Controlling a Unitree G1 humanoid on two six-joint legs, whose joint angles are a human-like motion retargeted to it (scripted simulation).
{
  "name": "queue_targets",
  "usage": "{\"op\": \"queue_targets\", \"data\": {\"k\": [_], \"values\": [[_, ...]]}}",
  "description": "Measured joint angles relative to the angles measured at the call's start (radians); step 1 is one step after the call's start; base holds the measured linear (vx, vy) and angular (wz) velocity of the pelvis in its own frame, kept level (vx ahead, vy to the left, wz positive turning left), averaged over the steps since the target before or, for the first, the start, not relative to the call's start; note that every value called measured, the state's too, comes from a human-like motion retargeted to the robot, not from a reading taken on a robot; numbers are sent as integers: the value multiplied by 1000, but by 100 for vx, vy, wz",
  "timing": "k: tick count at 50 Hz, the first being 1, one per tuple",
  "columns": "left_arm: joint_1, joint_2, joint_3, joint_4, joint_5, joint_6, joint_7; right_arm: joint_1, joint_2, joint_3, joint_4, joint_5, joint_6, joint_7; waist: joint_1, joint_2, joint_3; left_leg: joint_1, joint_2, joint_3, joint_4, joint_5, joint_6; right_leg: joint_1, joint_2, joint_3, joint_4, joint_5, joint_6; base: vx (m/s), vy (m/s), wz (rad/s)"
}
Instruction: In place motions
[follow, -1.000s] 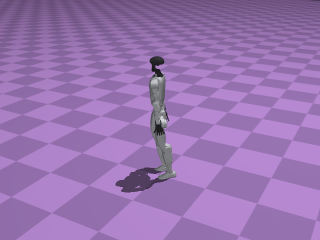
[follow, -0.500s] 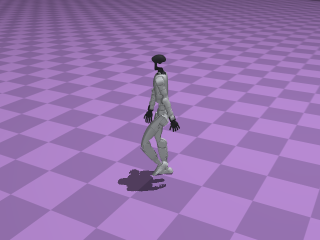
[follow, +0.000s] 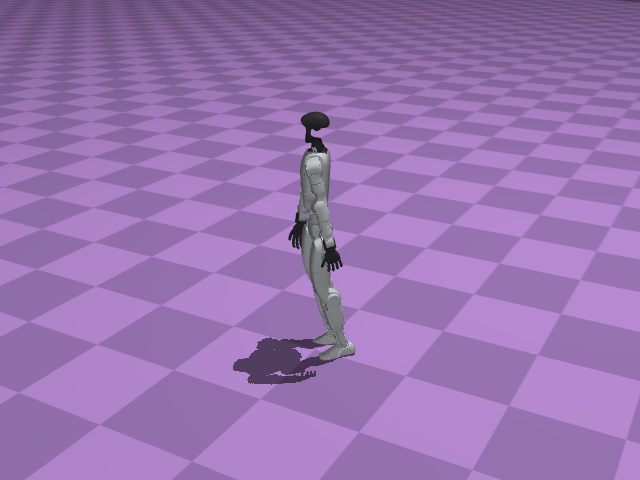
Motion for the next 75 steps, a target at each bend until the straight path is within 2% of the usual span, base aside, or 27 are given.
{"op": "queue_targets", "data": {"k": [4, 7, 13, 15, 18, 20, 23, 25, 30, 32, 35, 39, 47, 49, 50, 52, 53, 55, 58, 60, 62, 65, 67, 68, 70, 72, 75], "values": [[-75, 14, -17, -6, -11, -2, 8, 42, -24, -31, -4, 24, -7, -15, -20, -16, -8, -13, -16, -41, -60, 59, -30, -15, -27, -34, 7, -7, 13, 2, -23, 44], [-137, 24, -49, -5, -23, -6, 13, 83, -48, -53, -17, 30, -19, -20, 0, -36, 22, 13, -40, -40, -83, 64, 3, -2, -39, -40, 22, -16, 21, 12, -27, 4], [-246, 30, -106, 67, -28, -9, 20, 187, -88, -117, -5, -49, -24, -49, 6, -30, 39, 46, -32, -28, -101, 49, 19, -27, -57, -20, 164, -63, 26, 28, -20, -18], [-274, 32, -148, 65, -31, -11, 16, 215, -103, -137, 15, -46, -29, -56, -17, -9, 52, 54, -14, -34, -104, 47, 23, -64, -68, -33, 275, -21, 24, 28, -18, -1], [-348, 31, -198, 17, -36, -15, 28, 248, -128, -181, 28, -41, -26, -43, -35, 28, 100, 62, 21, -29, -107, 46, 33, -190, -126, -36, 576, 156, 42, 10, -11, -19], [-403, 25, -203, -38, -45, -19, 32, 273, -146, -207, 36, -37, -27, -44, -51, 42, 136, 72, 32, -24, -112, 48, 41, -300, -154, 6, 774, 268, 21, 5, -4, -11], [-497, 37, -192, -104, -96, -30, 28, 308, -173, -227, 65, -33, -19, -46, -131, 56, 150, 61, 15, -55, -124, 63, 59, -474, -267, 0, 1077, 178, -25, 4, -2, 46], [-553, 33, -156, -139, -114, -44, 49, 330, -186, -247, 92, -34, -4, -46, -188, 63, 158, 48, 7, -85, -126, 77, 67, -573, -325, 7, 1220, 141, -32, 3, -4, 72], [-673, 12, -144, -184, -204, -90, 74, 420, -207, -300, 137, -32, 19, -44, -261, 89, 158, 17, 27, -152, -120, 92, 70, -744, -318, 61, 1367, 138, 44, 3, -11, 59], [-705, 10, -141, -196, -208, -100, 75, 446, -214, -307, 137, -27, 37, -55, -273, 90, 162, 16, 31, -154, -115, 90, 71, -758, -329, 59, 1375, 139, 46, 0, -3, 13], [-729, 14, -145, -201, -192, -104, 83, 460, -223, -316, 137, -24, 56, -60, -269, 80, 165, 25, 25, -138, -111, 82, 74, -731, -352, 48, 1341, 131, 29, 2, 2, -23], [-700, 15, -157, -192, -171, -109, 79, 448, -219, -340, 137, -18, 39, -53, -225, 60, 150, 48, 20, -83, -117, 70, 70, -623, -316, 43, 1190, 134, 40, 2, 2, -63], [-547, 6, -200, -70, -88, -85, 67, 413, -177, -339, 62, 46, 0, -52, -107, 50, 108, 89, 25, 16, -127, 45, 42, -256, -113, 83, 591, 205, 101, -4, 8, -58], [-501, -2, -204, -36, -66, -74, 68, 400, -168, -325, 46, 45, -4, -51, -100, 46, 99, 95, 17, 13, -122, 38, 35, -150, -83, 82, 404, 139, 137, -10, 14, 10], [-475, -6, -202, -18, -54, -68, 68, 391, -163, -315, 37, 42, -6, -50, -101, 44, 95, 99, 14, 8, -119, 33, 31, -97, -67, 74, 318, 66, 138, -13, 16, 13], [-416, -11, -181, 1, -33, -59, 67, 372, -151, -292, 19, 35, -5, -54, -90, 25, 88, 114, 0, 16, -115, 22, 23, -24, -65, 4, 176, 8, 87, -15, 16, -1], [-382, -14, -169, 5, -27, -55, 67, 363, -142, -284, 10, 30, -5, -59, -88, 19, 83, 117, -3, 15, -110, 16, 18, -6, -58, 2, 116, 16, 65, -17, 15, -7], [-311, -19, -142, 4, -32, -52, 65, 333, -126, -266, -2, 29, -7, -76, -76, 3, 73, 113, -10, 29, -93, 3, 12, 19, -46, 22, 29, 54, 59, -25, 17, -18], [-208, -28, -80, -7, -57, -59, 56, 265, -101, -234, -3, 48, -11, -98, -64, 4, 76, 76, 13, 49, -27, -16, -6, 21, -44, 16, -11, 76, 65, -30, 20, -31], [-131, -37, -54, -17, -81, -61, 40, 220, -84, -201, 6, 69, -15, -112, -59, -3, 72, 46, 22, 66, 35, -6, -9, 4, -43, 52, -5, 75, 50, -21, 19, -35], [-63, -45, -40, -19, -99, -54, 18, 169, -67, -164, 19, 93, -16, -101, -54, -12, 77, -5, 36, 84, 139, 69, -7, 2, -52, 67, 2, 75, 44, -25, 24, -9], [-23, -49, -16, 19, -89, -45, 12, 94, -34, -152, -6, 126, 0, -51, -64, -46, 114, -136, 48, 59, 392, 266, 14, 16, -90, 55, 10, 68, 45, -32, 27, 53], [1, -37, -17, 27, -70, -46, 6, 63, -11, -151, -55, 160, -9, -33, -36, -85, 135, -248, 58, 93, 579, 367, 103, 26, -114, 55, 13, 66, 42, -23, 15, 20], [13, -27, -22, 26, -55, -45, -4, 47, -4, -146, -80, 183, -14, -25, -10, -105, 142, -302, 69, 120, 678, 363, 136, 30, -119, 58, 12, 66, 33, -13, 11, -16], [41, -16, -28, 28, -13, -40, -23, 16, 4, -141, -120, 217, -18, -19, 44, -138, 152, -383, 116, 204, 857, 269, 176, 37, -128, 53, 12, 68, 15, -7, 14, -32], [59, -19, -19, 40, 27, -34, -32, -22, 11, -156, -152, 217, -20, -24, 97, -151, 163, -479, 122, 217, 994, 235, 182, 32, -137, 51, 20, 69, 4, -10, 20, -43], [98, -22, -30, 48, 43, -43, -68, -80, 24, -146, -194, 222, -21, -9, 135, -160, 171, -621, 94, 188, 1152, 208, 148, 23, -136, 59, 28, 67, -13, -9, 15, -30]]}}
